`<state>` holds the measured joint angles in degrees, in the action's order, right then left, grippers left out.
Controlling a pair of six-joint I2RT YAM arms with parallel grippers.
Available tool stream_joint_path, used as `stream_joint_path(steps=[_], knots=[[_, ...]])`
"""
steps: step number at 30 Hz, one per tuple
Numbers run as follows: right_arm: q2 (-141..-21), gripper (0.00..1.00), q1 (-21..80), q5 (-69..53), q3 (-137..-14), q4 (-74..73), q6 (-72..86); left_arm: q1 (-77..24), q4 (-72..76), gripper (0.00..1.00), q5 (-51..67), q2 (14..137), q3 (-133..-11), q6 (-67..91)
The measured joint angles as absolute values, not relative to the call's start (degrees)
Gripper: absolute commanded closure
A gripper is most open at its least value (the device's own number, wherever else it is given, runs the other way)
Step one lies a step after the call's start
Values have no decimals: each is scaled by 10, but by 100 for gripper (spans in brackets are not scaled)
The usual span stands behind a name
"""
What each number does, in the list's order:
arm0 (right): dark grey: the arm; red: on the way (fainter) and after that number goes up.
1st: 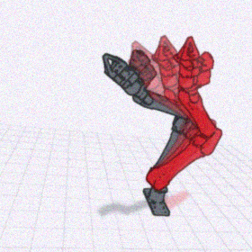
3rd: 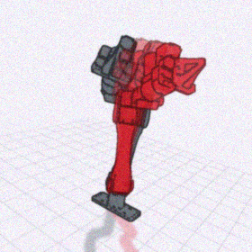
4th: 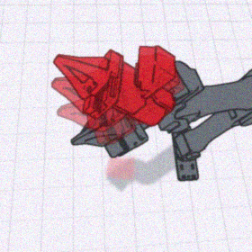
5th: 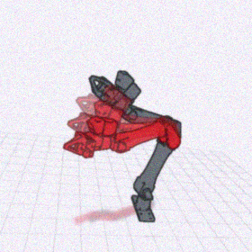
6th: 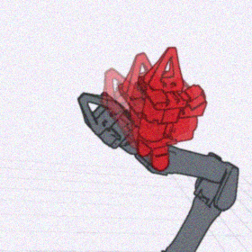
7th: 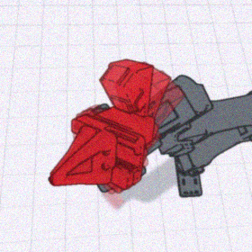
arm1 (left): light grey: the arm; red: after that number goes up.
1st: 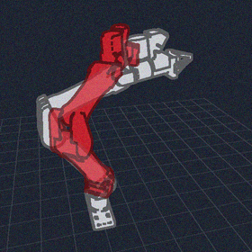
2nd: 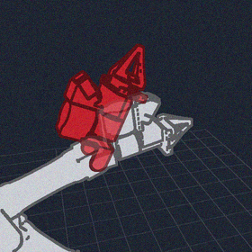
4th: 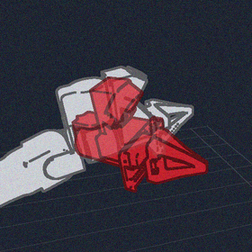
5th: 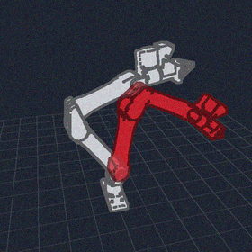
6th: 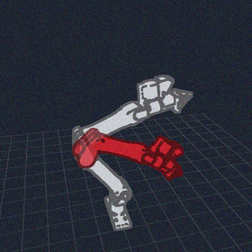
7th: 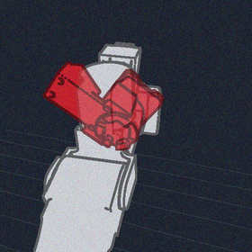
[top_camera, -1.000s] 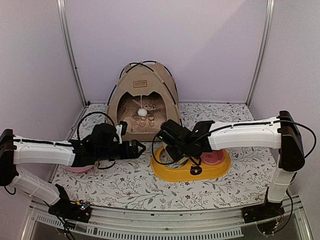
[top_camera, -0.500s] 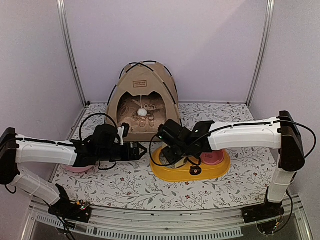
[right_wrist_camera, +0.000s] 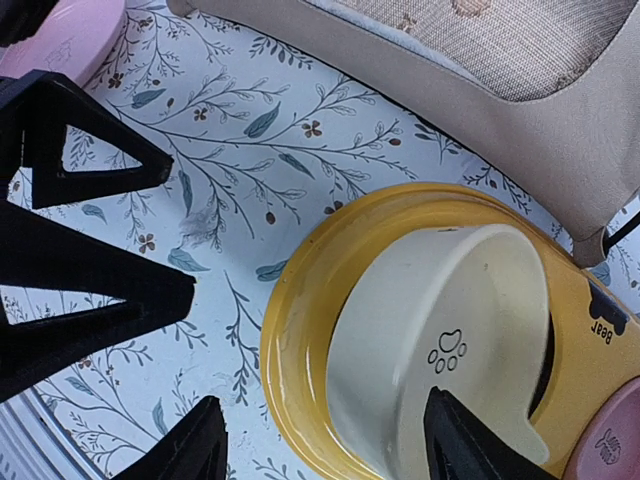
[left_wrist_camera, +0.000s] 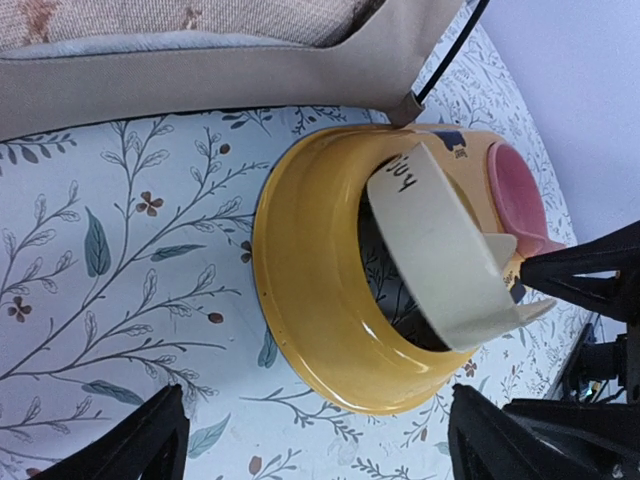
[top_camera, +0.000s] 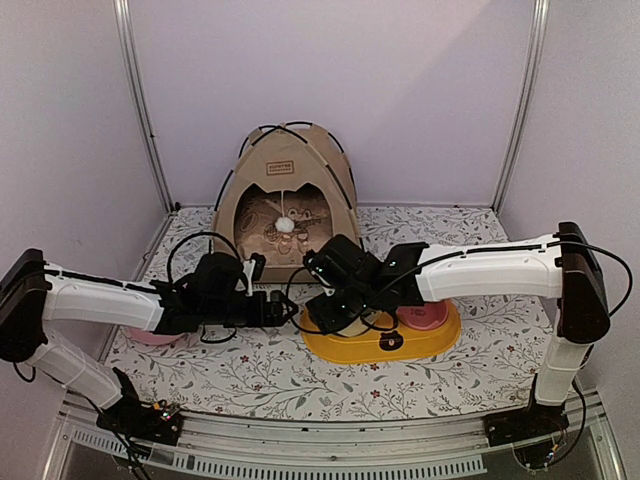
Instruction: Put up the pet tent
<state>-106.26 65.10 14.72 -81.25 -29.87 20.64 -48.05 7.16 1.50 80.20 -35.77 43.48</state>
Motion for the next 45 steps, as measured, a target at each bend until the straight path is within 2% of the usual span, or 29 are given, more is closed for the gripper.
stream_joint_path(steps=[15,23,31,45], knots=[[-1054,30,642,122,-799,-283,241,-490,87,12,34,858,-390,433],[-978,32,586,92,-722,-264,272,-497,93,13,40,868,-399,431],[-927,40,550,60,-645,-237,302,-506,92,15,46,889,-408,429],[-876,42,517,23,-572,-203,340,-514,92,16,51,901,-419,424]])
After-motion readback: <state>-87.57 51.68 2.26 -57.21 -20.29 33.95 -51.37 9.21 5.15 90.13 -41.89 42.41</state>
